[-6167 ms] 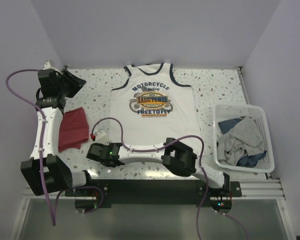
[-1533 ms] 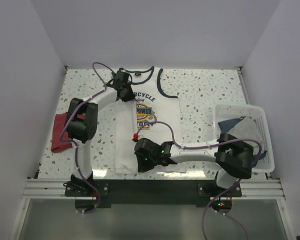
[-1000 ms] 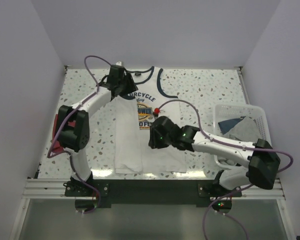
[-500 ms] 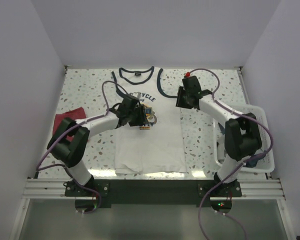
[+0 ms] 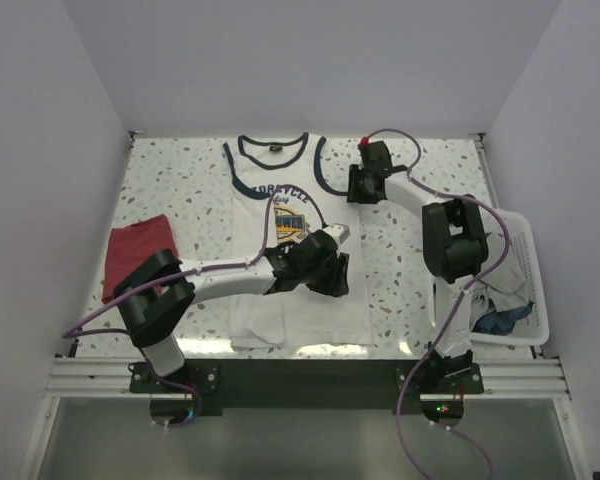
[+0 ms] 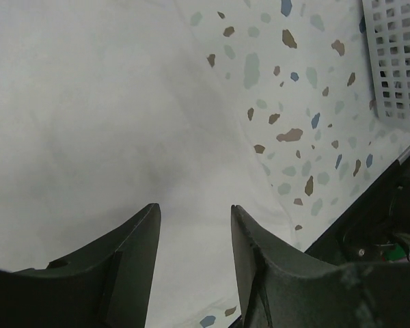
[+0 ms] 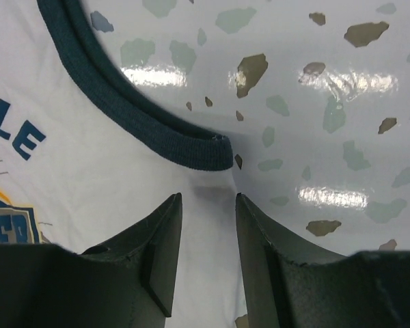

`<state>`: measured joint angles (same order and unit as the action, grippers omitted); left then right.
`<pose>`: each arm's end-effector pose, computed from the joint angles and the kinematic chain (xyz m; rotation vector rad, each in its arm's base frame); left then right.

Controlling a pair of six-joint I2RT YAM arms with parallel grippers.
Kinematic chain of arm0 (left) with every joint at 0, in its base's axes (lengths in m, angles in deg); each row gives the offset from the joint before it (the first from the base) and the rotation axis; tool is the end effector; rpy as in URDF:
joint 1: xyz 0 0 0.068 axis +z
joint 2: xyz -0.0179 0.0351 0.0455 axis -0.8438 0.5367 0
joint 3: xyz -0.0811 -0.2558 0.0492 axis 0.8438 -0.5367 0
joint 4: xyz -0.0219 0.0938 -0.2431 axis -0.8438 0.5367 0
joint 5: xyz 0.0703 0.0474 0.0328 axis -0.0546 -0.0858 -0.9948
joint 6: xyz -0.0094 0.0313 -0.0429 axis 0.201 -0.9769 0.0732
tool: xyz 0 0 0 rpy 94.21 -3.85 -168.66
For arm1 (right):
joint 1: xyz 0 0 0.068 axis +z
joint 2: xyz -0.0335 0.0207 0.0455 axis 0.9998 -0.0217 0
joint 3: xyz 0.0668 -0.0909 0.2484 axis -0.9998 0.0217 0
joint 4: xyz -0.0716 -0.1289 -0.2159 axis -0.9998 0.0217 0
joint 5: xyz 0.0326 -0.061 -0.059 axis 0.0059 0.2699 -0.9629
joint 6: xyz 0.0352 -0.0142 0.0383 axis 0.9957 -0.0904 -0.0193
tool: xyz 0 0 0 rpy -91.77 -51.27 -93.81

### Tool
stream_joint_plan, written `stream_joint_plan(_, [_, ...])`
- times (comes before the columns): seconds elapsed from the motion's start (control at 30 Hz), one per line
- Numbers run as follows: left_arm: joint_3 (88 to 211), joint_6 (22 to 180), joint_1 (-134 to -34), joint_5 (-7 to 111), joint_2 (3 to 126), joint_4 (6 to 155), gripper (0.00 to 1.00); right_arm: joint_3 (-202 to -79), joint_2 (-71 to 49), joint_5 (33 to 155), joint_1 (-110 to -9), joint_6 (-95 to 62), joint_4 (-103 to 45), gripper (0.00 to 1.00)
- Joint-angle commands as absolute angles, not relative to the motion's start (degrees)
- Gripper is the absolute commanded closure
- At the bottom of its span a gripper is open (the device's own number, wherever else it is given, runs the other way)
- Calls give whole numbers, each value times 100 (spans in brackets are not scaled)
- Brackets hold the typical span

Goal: Fold and stack the tank tops
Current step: Fold the tank top

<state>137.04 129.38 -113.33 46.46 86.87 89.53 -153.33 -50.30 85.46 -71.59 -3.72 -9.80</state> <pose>0.2023 -0.3003 0.1935 0.3791 2.4992 -0.8080 0.4414 0.1362 0.1769 0.0513 2.4880 0.2633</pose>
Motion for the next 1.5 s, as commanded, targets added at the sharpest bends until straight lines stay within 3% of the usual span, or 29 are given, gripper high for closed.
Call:
stream_joint_plan(0.0, [14029, 13015, -11694, 4254, 8770, 8964, 50, -15759, -5187, 8467, -7250, -577, -1107, 59])
stream_joint_plan(0.3, [14626, 13103, -12529, 3928, 9315, 9368, 52, -15821, -5469, 8476, -7259, -622, -1186, 64])
stream_joint_plan(0.53, [14802, 13234, -13066, 3866, 9596, 9535, 53, -15741, -5469, 8493, -7311, -578, -1257, 91])
stream_joint_plan(0.63, [14864, 13314, -13269, 3848, 9719, 9597, 53, -15776, -5504, 8511, -7320, -560, -1257, 97])
stream_joint_plan(1.17, [15365, 13182, -13462, 3778, 10370, 9826, 52, -15768, -5469, 8573, -7346, -534, -1257, 100])
stream_joint_plan(1.27, [15304, 13235, -13489, 3769, 10440, 9835, 60, -15777, -5469, 8582, -7355, -525, -1257, 100])
stream_joint_plan(1.37, [15260, 13252, -13515, 3725, 10379, 9843, 78, -15785, -5486, 8564, -7364, -508, -1230, 100])
stream_joint_plan(1.4, [15242, 13270, -13524, 3708, 10283, 9861, 91, -15812, -5504, 8538, -7373, -481, -1213, 100])
stream_joint_plan(1.47, [15207, 13279, -13524, 3638, 10133, 9870, 100, -15864, -5530, 8476, -7443, -359, -1082, 100])
